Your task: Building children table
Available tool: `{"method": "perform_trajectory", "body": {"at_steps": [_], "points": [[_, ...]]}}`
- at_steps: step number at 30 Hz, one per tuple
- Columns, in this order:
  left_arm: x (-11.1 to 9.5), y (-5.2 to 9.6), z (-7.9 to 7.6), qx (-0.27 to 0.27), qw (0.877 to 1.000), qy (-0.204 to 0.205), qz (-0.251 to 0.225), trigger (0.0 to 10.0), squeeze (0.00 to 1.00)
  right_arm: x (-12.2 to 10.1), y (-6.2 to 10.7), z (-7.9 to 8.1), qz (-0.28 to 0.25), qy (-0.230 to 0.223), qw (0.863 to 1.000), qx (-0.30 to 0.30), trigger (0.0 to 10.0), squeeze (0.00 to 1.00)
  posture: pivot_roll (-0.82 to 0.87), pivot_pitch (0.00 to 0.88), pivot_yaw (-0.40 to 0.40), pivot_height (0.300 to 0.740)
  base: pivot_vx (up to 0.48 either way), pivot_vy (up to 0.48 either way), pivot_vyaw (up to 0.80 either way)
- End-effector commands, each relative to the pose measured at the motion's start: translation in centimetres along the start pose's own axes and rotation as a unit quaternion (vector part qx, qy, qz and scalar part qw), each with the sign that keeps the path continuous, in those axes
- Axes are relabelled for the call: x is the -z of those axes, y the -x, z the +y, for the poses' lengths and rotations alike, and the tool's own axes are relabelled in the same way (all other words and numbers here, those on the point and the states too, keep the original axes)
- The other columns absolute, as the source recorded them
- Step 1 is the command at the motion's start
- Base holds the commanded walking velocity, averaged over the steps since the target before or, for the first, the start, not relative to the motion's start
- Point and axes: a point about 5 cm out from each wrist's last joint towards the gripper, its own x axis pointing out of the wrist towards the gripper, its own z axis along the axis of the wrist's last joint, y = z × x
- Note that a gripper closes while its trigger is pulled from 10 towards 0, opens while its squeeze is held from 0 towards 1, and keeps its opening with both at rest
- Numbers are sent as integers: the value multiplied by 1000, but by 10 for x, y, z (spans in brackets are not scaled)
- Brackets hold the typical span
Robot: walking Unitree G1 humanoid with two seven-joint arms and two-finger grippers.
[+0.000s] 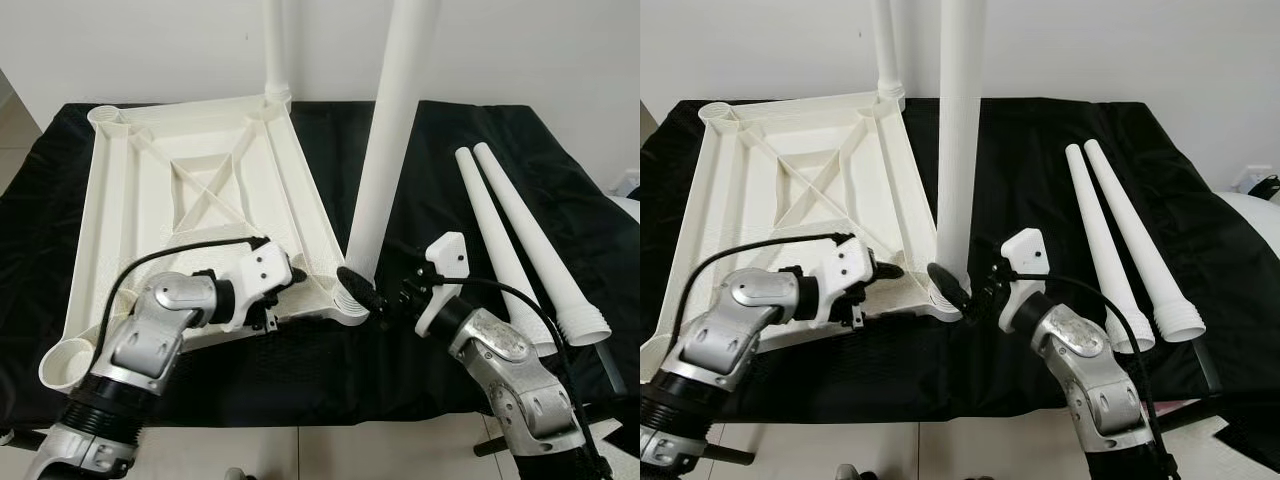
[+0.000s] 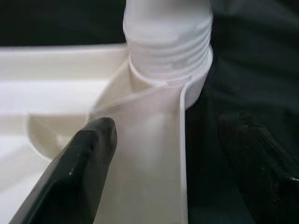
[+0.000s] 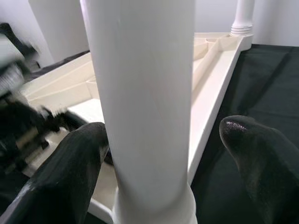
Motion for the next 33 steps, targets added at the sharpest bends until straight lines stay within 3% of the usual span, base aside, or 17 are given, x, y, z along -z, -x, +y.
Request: {"method": "perform_trajectory", "body": {"at_steps": [1,2,3,4,20,21,24,33], "points": [[7,-2,4,-65,998,10,13,8275,0,-2,-1,3,-2,-4,1000,-8,10000,0,-12,140,-5,740,0,0,0],[9,-3,4,-69,997,14,16,3216,0,-3,-2,4,-2,-4,1000,-10,10000,0,-13,138,-8,740,0,0,0],[9,-3,4,-69,997,14,16,3216,0,-3,-2,4,-2,-4,1000,-10,10000,0,-13,138,-8,740,0,0,0],[11,-4,3,-70,997,13,21,0,0,-3,-3,4,-3,-4,1000,-12,10000,0,-13,136,-9,740,0,0,0],[16,-9,2,-68,997,6,33,0,0,-6,-7,0,-3,3,1000,-16,10000,0,-16,125,-11,740,0,0,0],[19,-8,1,-59,997,-13,46,0,0,-7,-9,-1,-3,6,1000,-18,10000,0,-13,118,-9,740,0,0,0],[21,-7,0,-54,997,-21,52,0,0,-7,-10,-2,-3,7,1000,-21,10000,0,-11,117,-7,740,0,0,0],[17,-1,1,-46,998,-27,41,0,0,-2,-17,-1,12,6,999,-53,10000,0,-4,115,-7,740,0,0,0]]}}
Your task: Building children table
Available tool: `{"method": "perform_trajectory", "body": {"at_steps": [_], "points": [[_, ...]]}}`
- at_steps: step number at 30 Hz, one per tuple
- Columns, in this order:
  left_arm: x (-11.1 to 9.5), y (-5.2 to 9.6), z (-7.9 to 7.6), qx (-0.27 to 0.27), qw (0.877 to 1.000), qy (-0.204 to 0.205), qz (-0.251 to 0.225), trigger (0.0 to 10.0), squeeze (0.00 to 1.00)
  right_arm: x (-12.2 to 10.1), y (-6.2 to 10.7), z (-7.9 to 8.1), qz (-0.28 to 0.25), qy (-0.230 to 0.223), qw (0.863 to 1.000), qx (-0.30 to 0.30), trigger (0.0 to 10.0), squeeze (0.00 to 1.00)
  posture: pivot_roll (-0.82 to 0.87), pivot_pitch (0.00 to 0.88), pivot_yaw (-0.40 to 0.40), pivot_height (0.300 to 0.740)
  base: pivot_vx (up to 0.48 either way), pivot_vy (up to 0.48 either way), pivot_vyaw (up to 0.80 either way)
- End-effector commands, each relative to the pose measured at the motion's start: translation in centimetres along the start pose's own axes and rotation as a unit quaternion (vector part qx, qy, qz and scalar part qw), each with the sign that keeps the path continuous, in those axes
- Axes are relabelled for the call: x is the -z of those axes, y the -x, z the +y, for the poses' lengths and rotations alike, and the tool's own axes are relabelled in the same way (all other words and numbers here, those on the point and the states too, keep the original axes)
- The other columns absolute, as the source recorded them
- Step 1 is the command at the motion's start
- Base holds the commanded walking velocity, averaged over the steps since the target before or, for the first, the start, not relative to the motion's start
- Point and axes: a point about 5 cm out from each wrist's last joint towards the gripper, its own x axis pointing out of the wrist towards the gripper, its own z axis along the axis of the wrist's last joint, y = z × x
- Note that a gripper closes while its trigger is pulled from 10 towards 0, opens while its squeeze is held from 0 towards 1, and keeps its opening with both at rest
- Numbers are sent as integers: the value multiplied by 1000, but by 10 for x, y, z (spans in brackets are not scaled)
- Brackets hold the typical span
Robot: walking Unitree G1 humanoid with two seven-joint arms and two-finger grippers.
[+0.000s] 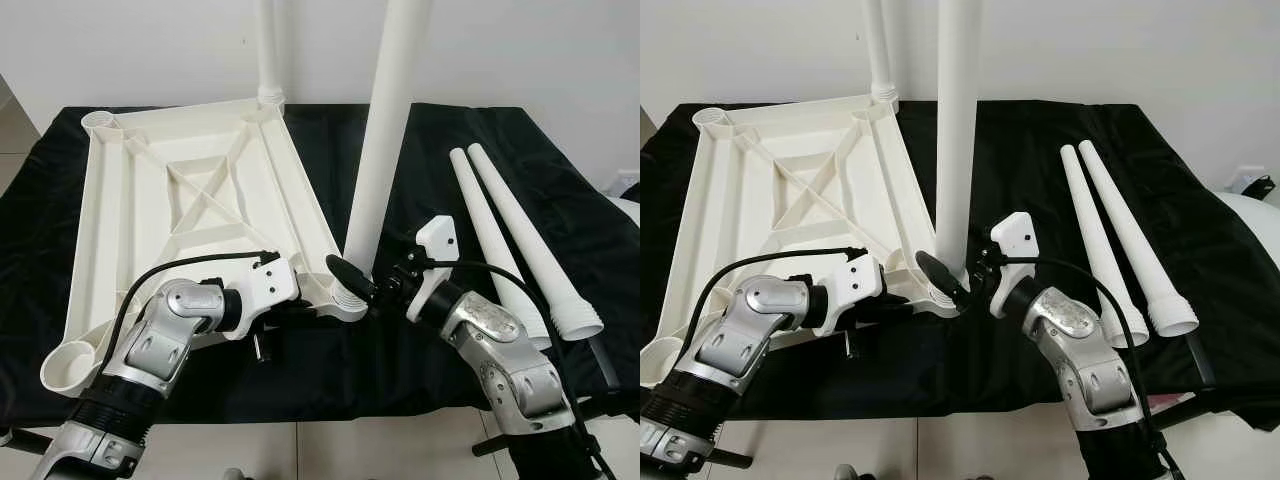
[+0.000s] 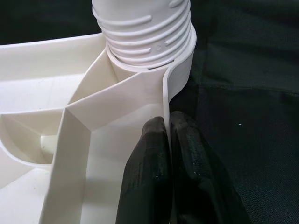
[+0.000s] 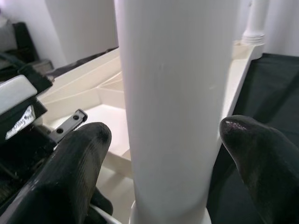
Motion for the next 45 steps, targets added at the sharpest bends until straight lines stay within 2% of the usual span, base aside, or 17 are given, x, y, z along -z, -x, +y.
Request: {"method": "perform_trajectory", "body": {"at_steps": [1,7,13,17,18,21,22,23,24,26,27,28,29,40,41,44,45], "points": [[11,4,2,-52,998,3,25,0,0,3,-2,1,9,0,1000,-16,10000,0,-4,115,-7,740,0,0,0],[10,3,1,-50,999,3,21,0,0,7,-3,-5,22,4,999,-25,10000,0,-1,115,-8,740,0,0,0],[8,4,0,-46,999,2,12,0,0,5,-11,-21,27,9,999,-42,10000,0,9,121,-9,740,0,0,0],[8,4,0,-46,999,2,11,0,0,4,-13,-20,24,4,998,-65,10000,0,10,122,-10,740,0,0,0],[8,5,-1,-45,999,2,10,0,0,3,-14,-19,24,5,996,-81,8627,0,11,124,-11,740,0,0,0],[8,5,-1,-45,999,2,10,0,0,2,-14,-19,23,5,996,-85,8627,0,11,124,-11,740,0,0,0],[8,5,-1,-45,999,3,10,0,0,2,-15,-20,23,6,996,-87,7686,0,11,125,-12,740,0,0,0],[8,5,-1,-45,999,3,10,0,0,2,-15,-20,23,6,996,-87,7686,0,11,125,-12,740,0,0,0],[8,5,-1,-45,999,3,9,0,0,2,-16,-20,23,6,996,-90,6784,0,10,125,-11,740,0,0,0],[8,5,-1,-45,999,3,9,0,0,2,-16,-20,23,6,996,-90,6784,0,10,125,-11,740,0,0,0],[7,4,-1,-44,999,4,8,0,0,2,-16,-20,23,7,995,-92,3647,0,10,125,-11,740,0,0,0],[7,4,-2,-43,999,5,8,0,0,2,-16,-20,23,7,995,-93,3647,0,10,125,-11,740,0,0,0],[7,4,-2,-43,999,5,7,0,0,2,-17,-20,22,7,995,-94,0,0,9,127,-11,740,0,0,0],[1,2,0,-51,998,24,-17,0,0,10,-16,-17,30,6,996,-82,0,0,7,131,-10,740,0,0,0],[-4,1,3,-62,997,39,-35,0,0,18,-16,-15,43,6,998,-53,0,0,8,134,-11,740,0,0,0],[-7,0,5,-69,996,46,-43,0,0,25,-17,-14,52,4,998,-29,0,0,8,134,-11,740,0,0,0],[-9,-1,7,-75,994,53,-51,0,0,33,-17,-15,66,9,998,4,0,0,7,136,-11,740,0,0,0]]}}
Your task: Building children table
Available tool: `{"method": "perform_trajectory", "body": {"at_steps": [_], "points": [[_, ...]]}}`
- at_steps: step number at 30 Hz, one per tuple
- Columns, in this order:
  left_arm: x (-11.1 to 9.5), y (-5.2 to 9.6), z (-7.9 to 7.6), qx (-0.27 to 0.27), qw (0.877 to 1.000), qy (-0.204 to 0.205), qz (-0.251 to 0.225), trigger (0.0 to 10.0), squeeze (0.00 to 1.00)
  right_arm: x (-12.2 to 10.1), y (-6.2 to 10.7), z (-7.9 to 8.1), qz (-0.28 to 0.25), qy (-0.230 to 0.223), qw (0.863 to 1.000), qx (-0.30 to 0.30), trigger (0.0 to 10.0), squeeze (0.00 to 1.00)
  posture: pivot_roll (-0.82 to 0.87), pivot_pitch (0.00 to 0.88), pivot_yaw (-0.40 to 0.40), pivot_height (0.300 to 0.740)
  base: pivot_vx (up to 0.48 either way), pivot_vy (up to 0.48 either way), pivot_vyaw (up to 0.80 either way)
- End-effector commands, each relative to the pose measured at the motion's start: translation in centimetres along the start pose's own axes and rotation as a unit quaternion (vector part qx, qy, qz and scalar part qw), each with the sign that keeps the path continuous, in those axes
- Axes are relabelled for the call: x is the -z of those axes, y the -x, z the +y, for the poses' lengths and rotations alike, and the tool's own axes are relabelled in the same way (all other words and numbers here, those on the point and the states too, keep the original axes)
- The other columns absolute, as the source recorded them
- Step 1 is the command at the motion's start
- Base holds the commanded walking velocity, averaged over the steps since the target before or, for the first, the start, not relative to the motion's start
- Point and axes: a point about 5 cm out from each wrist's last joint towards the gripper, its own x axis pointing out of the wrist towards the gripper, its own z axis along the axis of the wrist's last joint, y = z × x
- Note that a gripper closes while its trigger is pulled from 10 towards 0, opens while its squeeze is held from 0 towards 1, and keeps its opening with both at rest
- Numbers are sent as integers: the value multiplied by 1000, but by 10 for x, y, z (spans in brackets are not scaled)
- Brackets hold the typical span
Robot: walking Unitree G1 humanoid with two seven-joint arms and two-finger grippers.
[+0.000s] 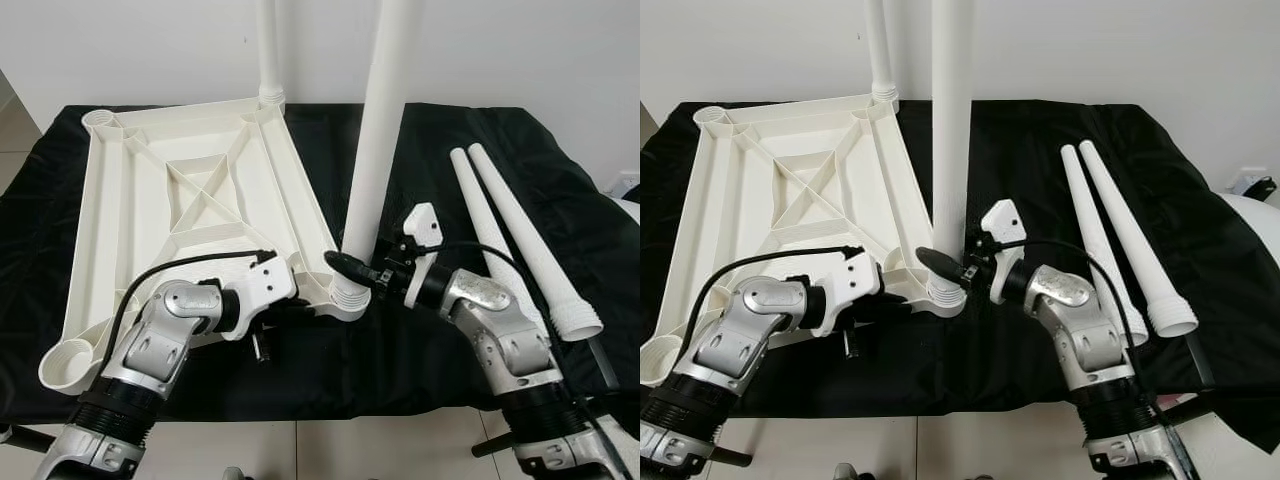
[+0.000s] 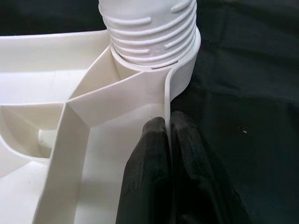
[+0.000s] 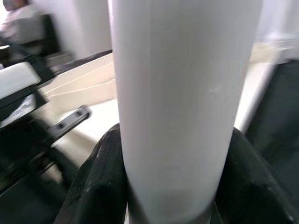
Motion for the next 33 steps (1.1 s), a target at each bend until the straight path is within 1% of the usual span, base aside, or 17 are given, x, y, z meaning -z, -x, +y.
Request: {"method": "perform_trajectory", "body": {"at_steps": [1,2,3,7,10,11,12,14,15,17,20,21,24,26,27,31,33], "points": [[-11,-2,7,-63,997,14,-44,0,0,26,4,-2,62,-5,997,47,0,0,6,136,-11,740,0,0,0],[-13,-3,9,-68,996,20,-51,0,0,32,3,-3,73,-6,994,75,0,0,5,139,-10,740,0,0,0],[-13,-3,9,-68,996,20,-51,0,0,32,3,-3,73,-6,994,75,0,0,5,139,-10,740,0,0,0],[-22,-13,13,-76,994,32,-65,0,0,44,1,-2,92,0,979,180,0,0,1,144,-5,740,0,0,0],[-23,-14,14,-78,994,35,-65,0,0,45,0,-2,95,3,976,194,0,0,0,145,-4,740,0,0,0],[-25,-17,15,-78,994,35,-66,0,0,48,-1,-2,104,11,969,225,0,0,-2,146,-2,740,0,0,0],[-25,-17,15,-78,994,35,-66,0,0,48,-1,-2,104,11,969,225,0,0,-2,146,-2,740,0,0,0],[-30,-19,17,-77,994,39,-72,0,0,54,-3,0,122,18,948,294,0,0,-6,148,3,740,0,0,0],[-31,-20,18,-77,994,40,-74,0,0,56,-5,3,125,16,941,313,0,0,-4,148,3,740,0,0,0],[-31,-20,18,-76,993,41,-74,0,0,57,-6,6,126,15,938,322,0,0,-4,148,3,740,0,0,0],[-31,-19,18,-76,994,41,-73,0,0,54,-11,12,109,15,945,309,0,0,-2,149,5,740,0,0,0],[-29,-18,19,-78,994,42,-70,0,0,49,-13,15,92,17,951,294,10000,0,0,148,3,740,0,0,0],[-28,-17,19,-79,994,43,-67,0,0,45,-15,16,81,22,956,282,10000,0,0,147,3,740,0,0,0],[-28,-17,19,-79,994,43,-67,0,0,45,-15,16,81,22,956,282,10000,0,0,147,3,740,0,0,0],[-27,-16,19,-81,994,44,-65,0,0,41,-14,12,68,20,958,279,10000,1000,1,146,0,740,0,0,0],[-26,-16,19,-82,994,44,-64,0,0,36,-15,9,49,13,961,273,10000,1000,1,146,0,740,0,0,0],[-26,-17,19,-83,994,44,-63,0,0,30,-18,12,31,2,967,254,10000,1000,0,145,1,740,0,0,0]]}}
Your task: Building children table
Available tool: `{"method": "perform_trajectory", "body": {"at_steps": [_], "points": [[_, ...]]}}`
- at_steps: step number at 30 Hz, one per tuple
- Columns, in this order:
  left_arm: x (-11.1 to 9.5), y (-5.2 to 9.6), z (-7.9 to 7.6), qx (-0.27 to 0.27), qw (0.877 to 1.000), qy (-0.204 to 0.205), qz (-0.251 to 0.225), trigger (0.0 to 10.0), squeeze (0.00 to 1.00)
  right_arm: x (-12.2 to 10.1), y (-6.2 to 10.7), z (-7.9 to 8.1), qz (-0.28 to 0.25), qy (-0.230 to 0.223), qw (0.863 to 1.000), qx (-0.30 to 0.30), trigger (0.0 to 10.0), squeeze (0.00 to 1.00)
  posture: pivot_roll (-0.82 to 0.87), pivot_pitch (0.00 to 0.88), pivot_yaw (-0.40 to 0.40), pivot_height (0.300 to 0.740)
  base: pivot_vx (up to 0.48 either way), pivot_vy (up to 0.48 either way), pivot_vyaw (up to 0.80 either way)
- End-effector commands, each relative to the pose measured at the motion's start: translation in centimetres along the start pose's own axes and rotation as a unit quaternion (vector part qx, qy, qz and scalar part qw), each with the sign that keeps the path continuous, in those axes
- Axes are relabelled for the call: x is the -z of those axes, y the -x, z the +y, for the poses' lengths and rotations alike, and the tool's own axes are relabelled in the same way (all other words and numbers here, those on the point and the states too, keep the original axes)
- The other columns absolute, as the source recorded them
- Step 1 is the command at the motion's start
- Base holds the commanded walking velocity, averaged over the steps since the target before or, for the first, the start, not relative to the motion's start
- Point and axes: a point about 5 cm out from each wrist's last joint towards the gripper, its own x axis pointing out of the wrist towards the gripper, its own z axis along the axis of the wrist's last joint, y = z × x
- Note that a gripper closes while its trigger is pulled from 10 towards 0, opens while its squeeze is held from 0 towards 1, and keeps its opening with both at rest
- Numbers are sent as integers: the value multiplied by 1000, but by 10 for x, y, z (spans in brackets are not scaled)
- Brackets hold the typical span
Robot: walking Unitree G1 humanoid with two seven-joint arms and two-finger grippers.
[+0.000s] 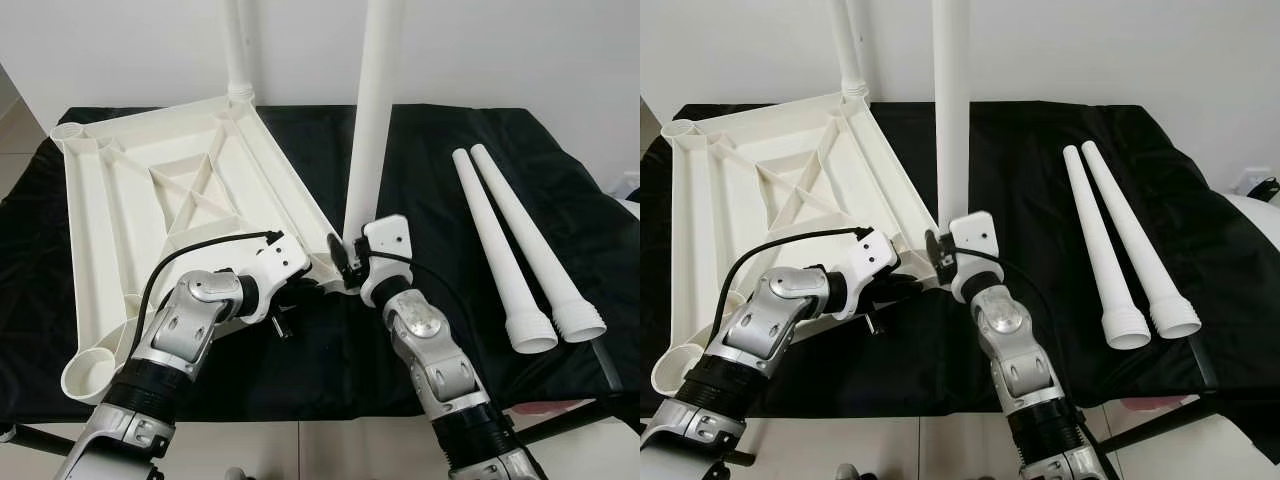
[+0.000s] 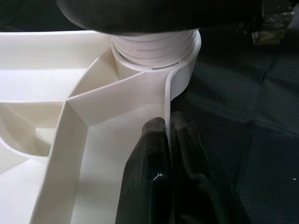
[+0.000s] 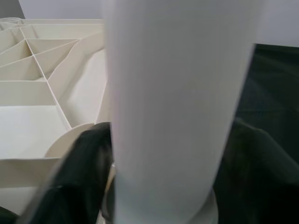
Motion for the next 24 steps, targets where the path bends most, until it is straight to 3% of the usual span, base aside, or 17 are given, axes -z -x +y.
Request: {"method": "perform_trajectory", "body": {"at_steps": [1,9,17,24], "points": [[-17,2,3,-18,998,-1,-55,0,0,4,4,2,5,-21,999,-24,10000,0,0,145,1,740,0,0,0],[-15,4,1,-8,999,-3,-52,0,0,-18,10,9,-54,-38,992,-105,10000,0,1,140,2,740,0,0,0],[-11,9,-6,18,999,-18,-42,0,0,-28,13,9,-69,-31,986,-152,10000,0,3,135,2,740,0,0,0],[-1,26,-19,67,996,-46,-18,0,0,-28,13,-9,-51,7,983,-176,10000,0,10,128,-3,740,0,0,0]]}}
